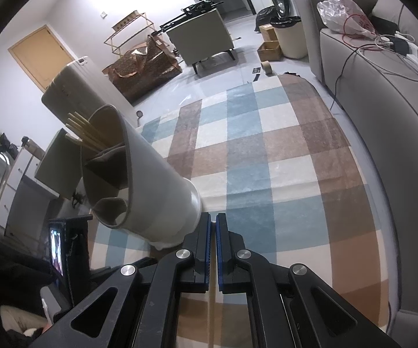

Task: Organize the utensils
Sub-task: 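Close the left tool on chopsticks while the right tool holds its chopsticks, then lift both held chopsticks up and over the utensil holder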

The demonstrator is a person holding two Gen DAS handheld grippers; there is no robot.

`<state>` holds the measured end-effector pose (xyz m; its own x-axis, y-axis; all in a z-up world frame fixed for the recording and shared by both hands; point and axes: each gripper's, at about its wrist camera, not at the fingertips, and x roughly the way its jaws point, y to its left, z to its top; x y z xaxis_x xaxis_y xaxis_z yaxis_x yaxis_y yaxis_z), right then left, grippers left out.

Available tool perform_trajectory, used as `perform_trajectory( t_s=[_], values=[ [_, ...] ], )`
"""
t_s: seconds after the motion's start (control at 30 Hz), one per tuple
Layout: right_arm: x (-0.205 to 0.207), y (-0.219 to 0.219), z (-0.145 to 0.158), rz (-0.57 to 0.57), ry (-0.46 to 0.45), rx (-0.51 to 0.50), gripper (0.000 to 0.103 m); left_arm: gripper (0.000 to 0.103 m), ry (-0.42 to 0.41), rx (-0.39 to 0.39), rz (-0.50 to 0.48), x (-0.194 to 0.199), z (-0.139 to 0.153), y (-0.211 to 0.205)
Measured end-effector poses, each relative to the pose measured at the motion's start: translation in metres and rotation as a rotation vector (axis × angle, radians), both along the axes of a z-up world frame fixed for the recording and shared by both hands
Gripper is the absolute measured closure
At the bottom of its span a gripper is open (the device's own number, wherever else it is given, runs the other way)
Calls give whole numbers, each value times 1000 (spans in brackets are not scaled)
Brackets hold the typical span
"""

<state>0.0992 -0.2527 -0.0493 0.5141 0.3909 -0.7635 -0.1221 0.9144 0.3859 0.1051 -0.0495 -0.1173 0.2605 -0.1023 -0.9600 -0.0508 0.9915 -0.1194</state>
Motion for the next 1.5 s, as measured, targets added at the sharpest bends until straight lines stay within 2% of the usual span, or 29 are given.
perform_trajectory(
  t_s=[0.13,0.23,0.33,0.47,0.6,0.73,0.87,1.0,1.17,1.33,1.5],
  values=[
    [-4,8,5,26,-30,-17,100,103,-47,-31,7,-9,14,7],
    [-6,13,10,47,-57,-31,100,103,-104,-82,21,-18,37,18],
    [-11,16,17,57,-82,-34,100,103,-210,-138,34,-34,72,24],
    [-22,22,24,76,-122,-48,100,103,-330,-155,24,-50,100,27],
    [-37,26,34,83,-176,-61,100,103,-391,-166,8,-61,108,33],
    [-50,30,47,81,-241,-70,101,103,-401,-163,-16,-51,108,27],
    [-57,38,59,84,-299,-81,101,103,-381,-141,-62,-58,116,21],
    [-56,44,60,91,-304,-95,101,103,-369,-120,-109,-61,125,16],
    [-57,45,60,82,-292,-86,101,103,-359,-133,-128,-60,137,19],
    [-63,47,78,81,-315,-74,101,103,-390,-161,-127,-58,163,26],
    [-62,48,113,79,-359,-55,101,103,-445,-188,-117,-47,207,35]
  ],
)
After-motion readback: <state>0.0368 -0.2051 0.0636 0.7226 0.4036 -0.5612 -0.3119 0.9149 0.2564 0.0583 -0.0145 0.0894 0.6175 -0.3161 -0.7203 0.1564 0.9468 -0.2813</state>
